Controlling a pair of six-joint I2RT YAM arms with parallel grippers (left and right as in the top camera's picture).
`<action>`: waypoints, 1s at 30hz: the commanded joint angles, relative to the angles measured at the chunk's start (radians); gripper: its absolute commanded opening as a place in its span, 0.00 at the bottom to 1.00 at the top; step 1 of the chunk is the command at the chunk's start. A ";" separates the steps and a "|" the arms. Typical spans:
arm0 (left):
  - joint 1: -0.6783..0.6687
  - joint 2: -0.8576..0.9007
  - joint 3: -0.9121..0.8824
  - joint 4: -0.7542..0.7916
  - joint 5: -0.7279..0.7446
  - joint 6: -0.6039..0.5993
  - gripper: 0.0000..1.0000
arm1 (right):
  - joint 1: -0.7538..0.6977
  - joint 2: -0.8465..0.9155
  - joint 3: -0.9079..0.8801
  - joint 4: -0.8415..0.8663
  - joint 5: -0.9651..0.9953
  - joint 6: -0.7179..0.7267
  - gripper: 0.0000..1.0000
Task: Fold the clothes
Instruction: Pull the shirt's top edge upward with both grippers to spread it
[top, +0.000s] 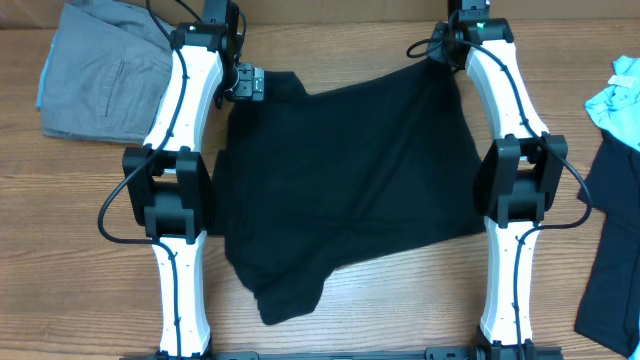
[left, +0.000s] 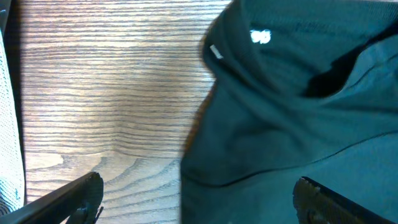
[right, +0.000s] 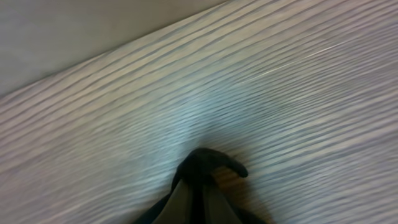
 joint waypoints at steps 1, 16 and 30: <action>-0.006 -0.003 0.021 0.008 0.013 -0.014 1.00 | -0.036 -0.002 0.025 0.000 0.098 0.023 0.05; -0.051 -0.005 0.021 -0.048 0.236 0.152 1.00 | -0.121 -0.154 0.042 -0.394 0.002 0.062 0.74; -0.151 -0.003 -0.069 -0.209 0.237 0.075 0.81 | -0.117 -0.159 -0.169 -0.755 -0.193 0.041 0.25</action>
